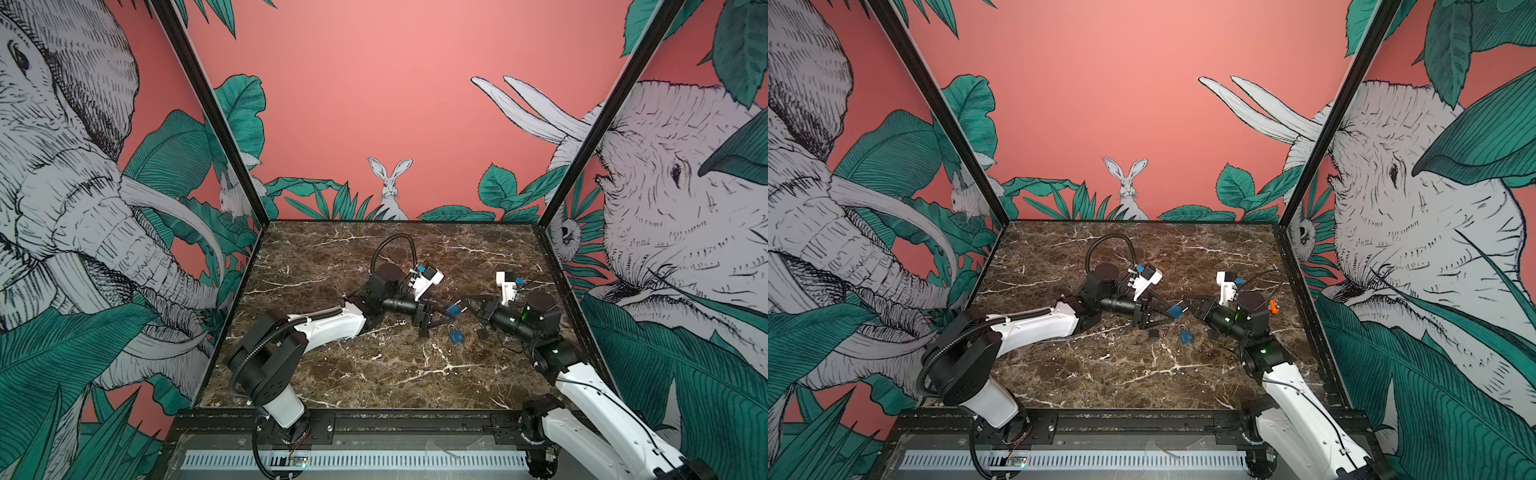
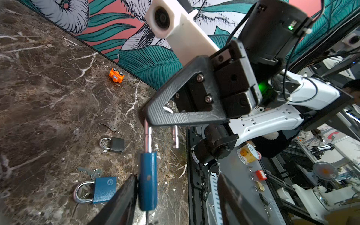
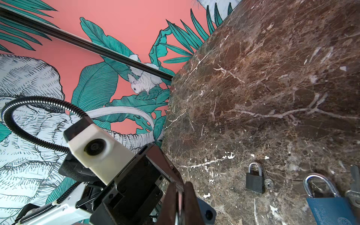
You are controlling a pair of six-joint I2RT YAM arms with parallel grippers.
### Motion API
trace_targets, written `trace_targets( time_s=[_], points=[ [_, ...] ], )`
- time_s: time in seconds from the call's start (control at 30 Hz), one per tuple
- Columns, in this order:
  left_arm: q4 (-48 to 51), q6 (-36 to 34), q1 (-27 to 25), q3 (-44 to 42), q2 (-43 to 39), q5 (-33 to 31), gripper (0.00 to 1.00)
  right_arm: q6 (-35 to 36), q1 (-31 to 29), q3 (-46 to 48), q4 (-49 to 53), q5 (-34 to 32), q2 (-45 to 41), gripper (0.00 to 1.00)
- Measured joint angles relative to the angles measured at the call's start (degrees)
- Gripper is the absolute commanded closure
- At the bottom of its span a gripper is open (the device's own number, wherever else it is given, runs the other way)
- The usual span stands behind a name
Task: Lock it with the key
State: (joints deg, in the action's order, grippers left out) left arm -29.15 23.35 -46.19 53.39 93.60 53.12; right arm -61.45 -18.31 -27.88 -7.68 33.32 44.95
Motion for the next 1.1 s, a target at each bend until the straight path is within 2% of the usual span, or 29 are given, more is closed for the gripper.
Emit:
trace_targets(
  time_s=[0.07,0.4,0.67,1.0,1.1],
  points=[
    [0.09,-0.13,-0.20,0.28,0.68,-0.07,0.41,-0.13,0.00,0.00,-0.44,0.02,-0.02,1.00],
    [0.24,0.22,-1.01,1.18,1.66,-1.05,0.66,-1.36,0.00,0.39,-3.08,0.39,-0.17,1.00],
    [-4.59,5.53,-1.01,1.60,3.74,-1.60,0.76,-2.21,0.04,3.89,-9.29,0.63,-1.14,1.00],
    [-16.94,14.27,-1.03,1.51,4.90,-1.27,0.82,-2.51,1.01,5.35,-13.11,0.39,-6.08,1.00],
    [-19.17,16.24,-1.29,1.42,5.51,-1.05,0.74,-2.86,1.29,6.64,-13.97,-0.15,-7.96,1.00]
  ],
)
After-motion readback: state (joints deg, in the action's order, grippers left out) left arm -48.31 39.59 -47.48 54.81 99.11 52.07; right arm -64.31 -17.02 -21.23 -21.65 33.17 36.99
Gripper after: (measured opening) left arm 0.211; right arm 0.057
